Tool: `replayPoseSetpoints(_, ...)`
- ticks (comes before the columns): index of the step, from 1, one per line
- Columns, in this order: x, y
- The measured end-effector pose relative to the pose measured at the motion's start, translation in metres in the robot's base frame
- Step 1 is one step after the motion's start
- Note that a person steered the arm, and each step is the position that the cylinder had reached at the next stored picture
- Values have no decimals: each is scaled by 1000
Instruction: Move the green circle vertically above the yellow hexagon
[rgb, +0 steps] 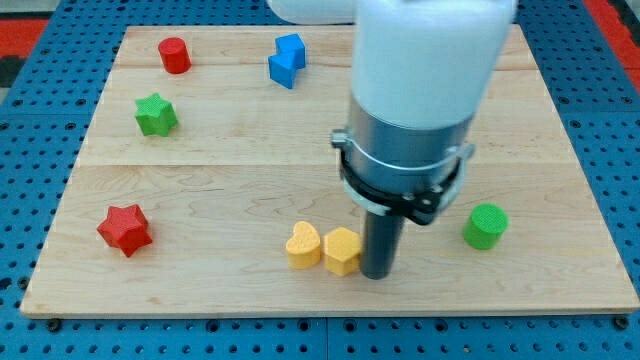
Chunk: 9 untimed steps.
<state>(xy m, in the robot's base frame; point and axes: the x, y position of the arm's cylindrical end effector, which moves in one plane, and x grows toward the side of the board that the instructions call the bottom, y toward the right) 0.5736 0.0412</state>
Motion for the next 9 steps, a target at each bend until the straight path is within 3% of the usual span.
replayPoseSetpoints(1,-9,9)
replayPoseSetpoints(2,-10,117)
replayPoseSetpoints(3,-10,168)
replayPoseSetpoints(4,-27,175)
replayPoseSetpoints(7,-101,51)
replayPoseSetpoints(8,-82,80)
replayPoseSetpoints(9,-71,65)
